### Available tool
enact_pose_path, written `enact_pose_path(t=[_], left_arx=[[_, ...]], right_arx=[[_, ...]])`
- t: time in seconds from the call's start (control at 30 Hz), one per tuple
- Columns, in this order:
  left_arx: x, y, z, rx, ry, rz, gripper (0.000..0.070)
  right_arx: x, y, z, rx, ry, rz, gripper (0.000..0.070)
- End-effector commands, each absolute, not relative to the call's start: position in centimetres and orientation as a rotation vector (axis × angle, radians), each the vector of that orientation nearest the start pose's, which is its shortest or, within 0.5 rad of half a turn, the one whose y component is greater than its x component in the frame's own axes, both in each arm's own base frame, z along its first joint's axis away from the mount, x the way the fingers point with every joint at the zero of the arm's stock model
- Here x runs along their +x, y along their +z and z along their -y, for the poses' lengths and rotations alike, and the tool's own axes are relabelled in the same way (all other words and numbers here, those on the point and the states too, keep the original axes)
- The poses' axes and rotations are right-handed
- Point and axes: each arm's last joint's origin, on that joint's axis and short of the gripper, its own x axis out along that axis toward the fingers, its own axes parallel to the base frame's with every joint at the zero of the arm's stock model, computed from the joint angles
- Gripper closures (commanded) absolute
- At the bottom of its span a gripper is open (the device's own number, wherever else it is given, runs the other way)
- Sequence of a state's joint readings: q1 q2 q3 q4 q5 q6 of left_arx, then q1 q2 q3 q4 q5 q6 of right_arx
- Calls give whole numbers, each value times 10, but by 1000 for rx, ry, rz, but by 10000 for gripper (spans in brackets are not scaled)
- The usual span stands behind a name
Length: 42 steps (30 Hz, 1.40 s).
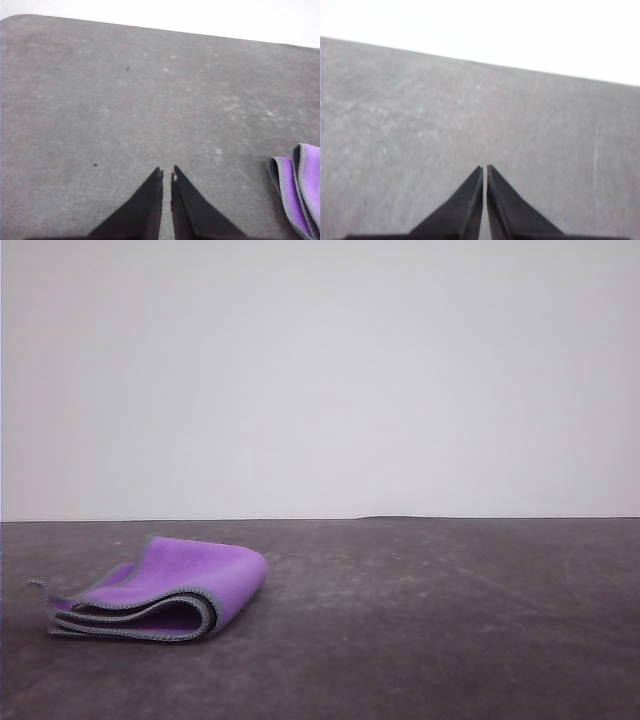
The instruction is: Fold clothes
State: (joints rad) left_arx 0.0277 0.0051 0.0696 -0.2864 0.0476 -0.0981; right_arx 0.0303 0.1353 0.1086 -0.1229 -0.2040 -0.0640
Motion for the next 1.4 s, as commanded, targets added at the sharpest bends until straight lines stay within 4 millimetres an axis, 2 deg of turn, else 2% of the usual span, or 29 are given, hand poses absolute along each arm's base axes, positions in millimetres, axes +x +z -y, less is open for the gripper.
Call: enact_pose_path(t=[0.0,0.23,0.87,1.13,1.37], left_arx=[[92,152,-1,-106,-6,-246,683],[92,152,-1,-106,-6,-246,683],[92,152,-1,-106,-6,-246,683],[92,152,-1,-106,-6,-246,683],[92,152,-1,-106,-6,-246,683]], right_arx=[[97,174,-8,-48,229,-117,694],[95,152,-7,3,184,-157,694],[96,151,-7,52,164,-164,694],[96,150,-3,41,37,-173,694],[96,150,-3,29,35,-173,694]])
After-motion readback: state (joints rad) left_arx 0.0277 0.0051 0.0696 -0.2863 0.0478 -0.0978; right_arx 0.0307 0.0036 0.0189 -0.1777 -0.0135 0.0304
